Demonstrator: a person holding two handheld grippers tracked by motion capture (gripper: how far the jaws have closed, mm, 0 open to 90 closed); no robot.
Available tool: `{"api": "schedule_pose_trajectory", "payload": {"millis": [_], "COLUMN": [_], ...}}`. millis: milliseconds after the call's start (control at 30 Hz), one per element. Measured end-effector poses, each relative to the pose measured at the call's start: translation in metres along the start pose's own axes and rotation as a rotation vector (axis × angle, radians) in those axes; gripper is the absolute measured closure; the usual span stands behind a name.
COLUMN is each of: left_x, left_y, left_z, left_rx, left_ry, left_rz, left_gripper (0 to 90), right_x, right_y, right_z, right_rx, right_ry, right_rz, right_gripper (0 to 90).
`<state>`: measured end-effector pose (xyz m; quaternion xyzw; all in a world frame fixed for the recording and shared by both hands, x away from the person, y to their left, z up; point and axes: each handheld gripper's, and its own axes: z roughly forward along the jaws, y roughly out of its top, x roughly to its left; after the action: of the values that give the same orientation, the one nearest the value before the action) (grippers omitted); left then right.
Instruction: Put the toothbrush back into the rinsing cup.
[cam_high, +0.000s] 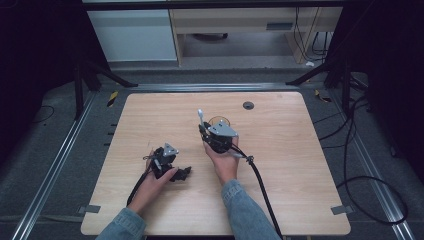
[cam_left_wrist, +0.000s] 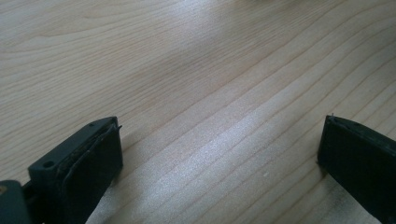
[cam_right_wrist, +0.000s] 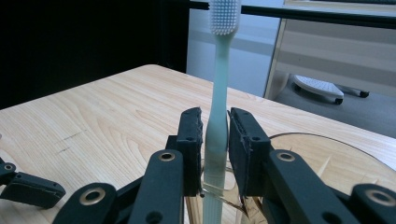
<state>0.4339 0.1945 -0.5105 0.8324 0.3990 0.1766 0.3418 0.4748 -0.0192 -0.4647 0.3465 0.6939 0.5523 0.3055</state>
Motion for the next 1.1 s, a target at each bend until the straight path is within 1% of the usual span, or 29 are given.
{"api": "schedule_pose_trajectory", "payload": {"millis": [267,467,733,967,1067,1100], "left_x": [0.0,0.0,0.0,0.0,0.0,0.0], "left_y": [0.0,0.0,0.0,0.0,0.0,0.0], "left_z": [0.0,0.0,0.0,0.0,0.0,0.0], "left_rx": [0.0,0.0,0.0,0.0,0.0,0.0], "left_ry": [0.0,0.0,0.0,0.0,0.0,0.0], "left_rz": [0.0,0.0,0.0,0.0,0.0,0.0], "left_gripper": [0.0,0.0,0.0,0.0,0.0,0.0], "right_x": [0.001,0.003,0.004,0.001,-0.001,-0.002], "right_y": [0.001,0.004,0.008,0.011,0.013,0.014], "right_z": [-0.001,-0.002,-0.005,-0.009,-0.012,-0.013], "right_rx": [0.001,0.003,0.002,0.025,0.042,0.047], "right_ry": [-0.002,-0.01,-0.014,-0.017,-0.018,-0.018], "right_rz": [-0.01,-0.035,-0.047,-0.055,-0.054,-0.047], "right_gripper": [69.9,66.2,64.0,61.8,59.7,59.1]}}
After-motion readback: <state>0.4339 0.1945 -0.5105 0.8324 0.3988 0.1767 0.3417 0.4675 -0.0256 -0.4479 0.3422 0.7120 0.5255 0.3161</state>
